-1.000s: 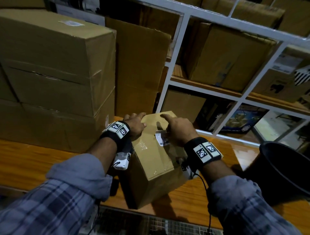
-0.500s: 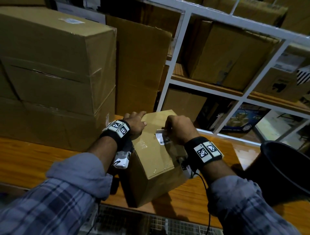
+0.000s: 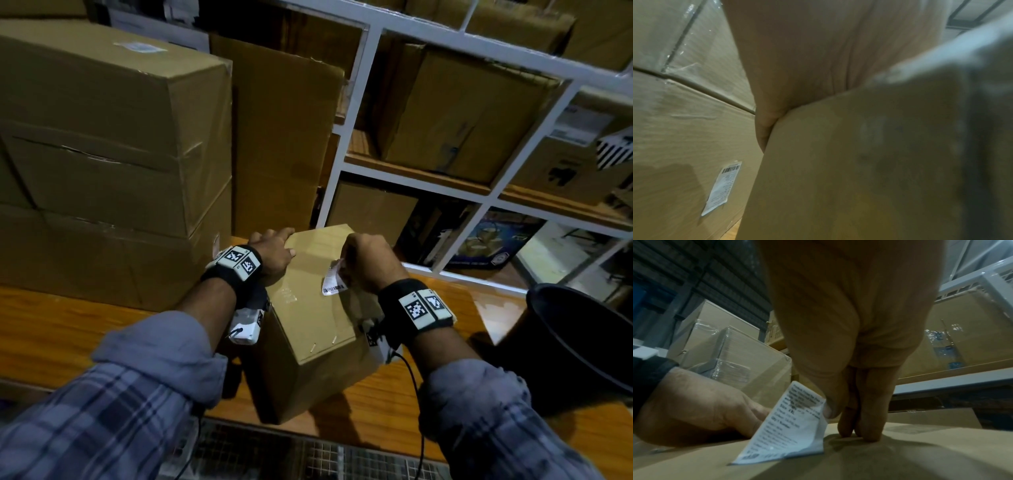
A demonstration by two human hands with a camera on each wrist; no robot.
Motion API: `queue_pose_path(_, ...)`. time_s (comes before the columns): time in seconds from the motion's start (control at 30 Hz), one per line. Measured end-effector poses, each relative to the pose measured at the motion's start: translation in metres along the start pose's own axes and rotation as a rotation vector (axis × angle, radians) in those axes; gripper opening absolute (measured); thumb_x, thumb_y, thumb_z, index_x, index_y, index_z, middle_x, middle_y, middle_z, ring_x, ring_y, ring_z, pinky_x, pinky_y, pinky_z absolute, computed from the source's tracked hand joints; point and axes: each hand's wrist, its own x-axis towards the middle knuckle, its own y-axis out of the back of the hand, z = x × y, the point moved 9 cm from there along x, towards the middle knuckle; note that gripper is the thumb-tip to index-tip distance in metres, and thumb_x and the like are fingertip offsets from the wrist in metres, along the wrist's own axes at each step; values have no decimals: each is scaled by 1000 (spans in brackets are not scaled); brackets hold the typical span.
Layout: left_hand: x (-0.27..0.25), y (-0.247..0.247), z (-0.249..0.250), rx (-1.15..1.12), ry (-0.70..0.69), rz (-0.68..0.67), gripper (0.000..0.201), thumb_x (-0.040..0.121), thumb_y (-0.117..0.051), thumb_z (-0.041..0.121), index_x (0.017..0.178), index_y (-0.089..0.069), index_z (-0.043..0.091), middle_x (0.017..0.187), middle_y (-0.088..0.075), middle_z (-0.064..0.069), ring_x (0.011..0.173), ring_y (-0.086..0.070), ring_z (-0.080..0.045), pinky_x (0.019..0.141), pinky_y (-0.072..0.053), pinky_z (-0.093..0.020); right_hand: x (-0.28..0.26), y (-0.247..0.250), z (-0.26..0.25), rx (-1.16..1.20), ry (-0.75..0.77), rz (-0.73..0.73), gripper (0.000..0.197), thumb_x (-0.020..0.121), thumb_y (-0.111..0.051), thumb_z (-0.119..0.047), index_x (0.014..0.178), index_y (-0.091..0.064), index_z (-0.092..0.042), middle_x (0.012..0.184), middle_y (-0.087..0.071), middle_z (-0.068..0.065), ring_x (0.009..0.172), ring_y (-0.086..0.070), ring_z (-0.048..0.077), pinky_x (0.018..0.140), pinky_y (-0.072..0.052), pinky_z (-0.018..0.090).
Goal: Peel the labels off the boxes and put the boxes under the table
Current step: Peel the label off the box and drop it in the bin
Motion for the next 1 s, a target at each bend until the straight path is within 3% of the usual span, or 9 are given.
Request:
queue_pose_path(0.2, 0, 1, 0, 10, 1, -8, 62, 109, -43, 43, 164, -16, 37, 166, -25, -11, 149, -22, -41, 120, -21, -56, -1, 2, 6, 57, -31, -8, 15, 90, -75, -4, 100, -69, -12, 94, -71, 5, 88, -70, 21, 83, -64, 40)
queue_pose_path(0.37, -3, 3, 3, 35, 5, -4, 61, 109, -42, 43, 164, -16, 37, 166, -25, -11, 149, -22, -42, 119, -21, -55, -3, 6, 1, 55, -18, 8, 19, 91, -75, -4, 108, -68, -8, 103, -72, 9, 96, -71, 24, 88, -63, 40)
queue_pose_path(0.5, -4, 3, 4, 53, 11, -13, 62, 109, -43, 43, 164, -16, 37, 165, -26, -12, 149, -24, -42, 119, -21, -56, -7, 13, -4, 2, 1, 6, 23, 90, -77, -5, 112, -69, -4, 108, -72, 10, 101, -70, 26, 89, -58, 30)
queue_pose_path(0.57, -6, 5, 5, 62, 9, -11, 61, 109, -43, 43, 164, -16, 36, 164, -27, -13, 149, -25, -43, 119, -23, -55, -9, 17, -6, -36, 24, 8, 22, 91, -77, -8, 112, -70, -4, 108, -72, 10, 99, -67, 24, 83, -49, 23)
queue_pose_path(0.7, -6, 4, 5, 66, 9, -13, 61, 109, -42, 42, 164, -16, 35, 165, -26, -14, 149, -24, -43, 119, -23, -54, -11, 22, -7, -45, 31, 20, 13, 93, -76, -11, 104, -72, -7, 99, -72, 8, 87, -62, 19, 77, -46, 23)
queue_pose_path(0.8, -6, 4, 5, 57, 11, -17, 61, 110, -42, 42, 164, -16, 35, 166, -25, -14, 150, -22, -43, 120, -22, -53, -13, 22, -4, -34, 20, 0, 11, 89, -79, -12, 88, -69, -15, 83, -63, -2, 82, -66, 18, 73, -48, 23)
queue_pose_path(0.9, -6, 4, 7, 51, 6, -26, 61, 110, -41, 41, 165, -15, 34, 166, -23, -14, 151, -20, -43, 121, -20, -52, -13, 21, 3, 43, -29, -27, 15, 85, -81, -8, 80, -69, -15, 80, -70, -4, 76, -69, 12, 71, -57, 24)
queue_pose_path(1.0, -3, 4, 4, 60, 16, -34, 61, 110, -41, 43, 164, -14, 36, 166, -23, -15, 150, -21, -44, 121, -20, -53, -15, 22, 7, 87, -35, -16, 18, 87, -77, -2, 80, -68, -16, 83, -72, -1, 75, -68, 12, 70, -57, 25)
